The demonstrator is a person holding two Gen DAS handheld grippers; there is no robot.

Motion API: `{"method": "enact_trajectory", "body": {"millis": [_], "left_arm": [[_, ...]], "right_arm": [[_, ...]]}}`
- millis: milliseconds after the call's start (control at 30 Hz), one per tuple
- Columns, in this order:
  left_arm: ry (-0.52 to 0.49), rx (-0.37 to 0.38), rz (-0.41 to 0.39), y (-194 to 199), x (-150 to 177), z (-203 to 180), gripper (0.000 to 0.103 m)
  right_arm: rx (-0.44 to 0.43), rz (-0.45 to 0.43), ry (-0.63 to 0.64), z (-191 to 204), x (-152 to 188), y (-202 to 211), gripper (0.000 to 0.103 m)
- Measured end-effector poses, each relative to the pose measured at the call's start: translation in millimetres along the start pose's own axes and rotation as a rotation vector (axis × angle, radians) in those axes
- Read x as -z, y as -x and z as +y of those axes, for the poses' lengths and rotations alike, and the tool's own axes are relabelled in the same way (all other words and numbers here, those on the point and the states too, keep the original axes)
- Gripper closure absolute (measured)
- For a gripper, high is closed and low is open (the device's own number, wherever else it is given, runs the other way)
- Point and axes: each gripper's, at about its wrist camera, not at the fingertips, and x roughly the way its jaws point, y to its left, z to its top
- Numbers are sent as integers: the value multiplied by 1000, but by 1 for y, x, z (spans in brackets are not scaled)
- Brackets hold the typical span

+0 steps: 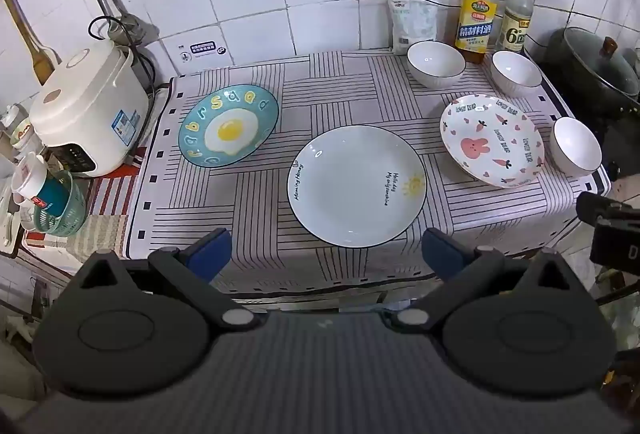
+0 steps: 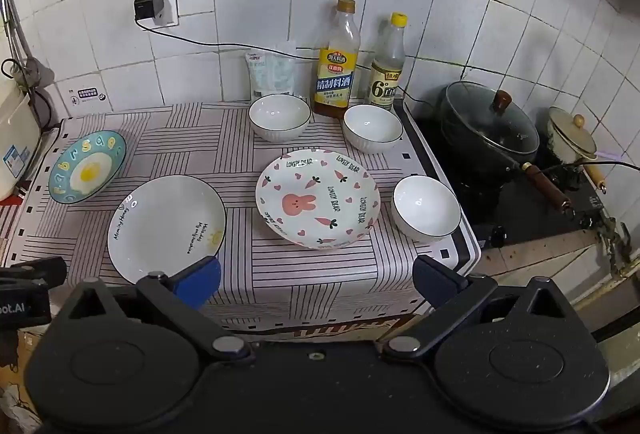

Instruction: Organize plates and bowls

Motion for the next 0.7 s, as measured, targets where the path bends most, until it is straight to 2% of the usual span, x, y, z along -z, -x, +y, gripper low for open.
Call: {"method": "enact_trajectory", "body": {"millis": [533, 700], "left_arm": [[11, -2, -1, -5, -1, 3, 1], [14, -9, -8, -6, 2, 4, 1]], "right_arm": [[15, 6, 16, -6, -3, -5, 0], [23, -6, 22, 5, 1, -2, 0]]}}
